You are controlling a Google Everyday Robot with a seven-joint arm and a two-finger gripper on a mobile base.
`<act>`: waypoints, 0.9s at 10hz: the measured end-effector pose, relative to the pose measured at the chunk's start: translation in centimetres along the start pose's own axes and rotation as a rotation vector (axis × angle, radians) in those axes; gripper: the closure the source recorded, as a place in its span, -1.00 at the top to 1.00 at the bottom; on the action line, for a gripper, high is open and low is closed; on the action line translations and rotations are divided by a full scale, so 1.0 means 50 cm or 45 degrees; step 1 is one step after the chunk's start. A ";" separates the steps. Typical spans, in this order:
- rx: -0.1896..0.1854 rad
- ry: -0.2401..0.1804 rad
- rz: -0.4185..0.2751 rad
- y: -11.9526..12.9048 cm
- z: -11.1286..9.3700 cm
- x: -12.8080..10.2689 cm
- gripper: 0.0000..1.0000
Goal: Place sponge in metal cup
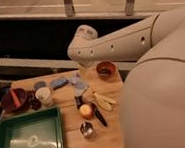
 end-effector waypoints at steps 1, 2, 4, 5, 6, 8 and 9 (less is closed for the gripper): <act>-0.001 0.000 0.000 0.000 0.000 0.000 0.57; 0.000 0.000 0.001 0.000 0.000 0.000 0.57; -0.003 0.001 0.004 0.000 0.001 0.001 0.57; -0.017 -0.001 0.010 0.001 0.005 0.000 0.57; -0.052 -0.007 0.012 0.003 0.017 0.001 0.57; -0.127 -0.029 -0.009 0.024 0.061 -0.015 0.57; -0.178 -0.047 -0.036 0.046 0.088 -0.042 0.57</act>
